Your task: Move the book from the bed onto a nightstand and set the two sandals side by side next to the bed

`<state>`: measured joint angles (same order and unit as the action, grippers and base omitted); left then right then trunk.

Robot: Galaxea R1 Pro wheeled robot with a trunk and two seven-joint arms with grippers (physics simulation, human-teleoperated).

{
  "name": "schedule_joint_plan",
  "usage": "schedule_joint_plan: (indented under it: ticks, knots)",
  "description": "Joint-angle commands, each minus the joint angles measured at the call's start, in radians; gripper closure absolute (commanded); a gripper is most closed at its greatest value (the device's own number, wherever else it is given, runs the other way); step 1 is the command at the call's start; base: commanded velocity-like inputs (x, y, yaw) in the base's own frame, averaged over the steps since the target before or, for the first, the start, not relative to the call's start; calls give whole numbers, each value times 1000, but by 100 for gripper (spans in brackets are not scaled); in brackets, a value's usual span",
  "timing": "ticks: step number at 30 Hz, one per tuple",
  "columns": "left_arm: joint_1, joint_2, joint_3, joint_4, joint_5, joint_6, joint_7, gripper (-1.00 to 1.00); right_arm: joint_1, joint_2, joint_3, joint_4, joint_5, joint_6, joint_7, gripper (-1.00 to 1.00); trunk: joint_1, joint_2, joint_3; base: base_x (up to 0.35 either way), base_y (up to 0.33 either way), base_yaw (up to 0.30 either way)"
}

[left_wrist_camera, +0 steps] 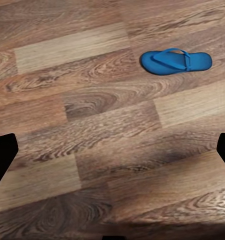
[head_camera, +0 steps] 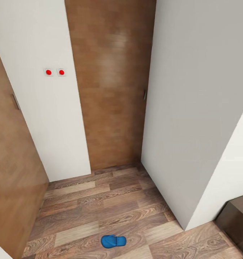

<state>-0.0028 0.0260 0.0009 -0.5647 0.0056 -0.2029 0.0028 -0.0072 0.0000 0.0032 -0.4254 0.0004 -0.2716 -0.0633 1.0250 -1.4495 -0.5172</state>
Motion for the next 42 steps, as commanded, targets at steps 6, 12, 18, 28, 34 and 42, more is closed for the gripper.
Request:
schedule_joint_plan:
  ticks: [6,12,18,28,34,42]
  knots:
    - [-1,0,1,0,1,-3,0,-100,0,0,1,1,0,-3,-3,-100,0,0,-1,0,184,-3]
    - [0,0,0,0,1,-3,0,-100,0,0,1,1,0,-3,-3,-100,0,0,-1,0,42,0]
    - [0,0,0,0,1,-3,0,-100,0,0,1,1,0,-3,-3,-100,0,0,-1,132,78,0]
    - [0,0,-1,0,1,-3,0,-100,0,0,1,1,0,-3,-3,-100,0,0,-1,242,123,0]
    - [0,0,-1,0,1,-3,0,-100,0,0,1,1,0,-3,-3,-100,0,0,-1,37,15,0]
    - [0,0,-1,0,1,-3,0,-100,0,0,0,1,0,-3,-3,-100,0,0,-1,99,87,0]
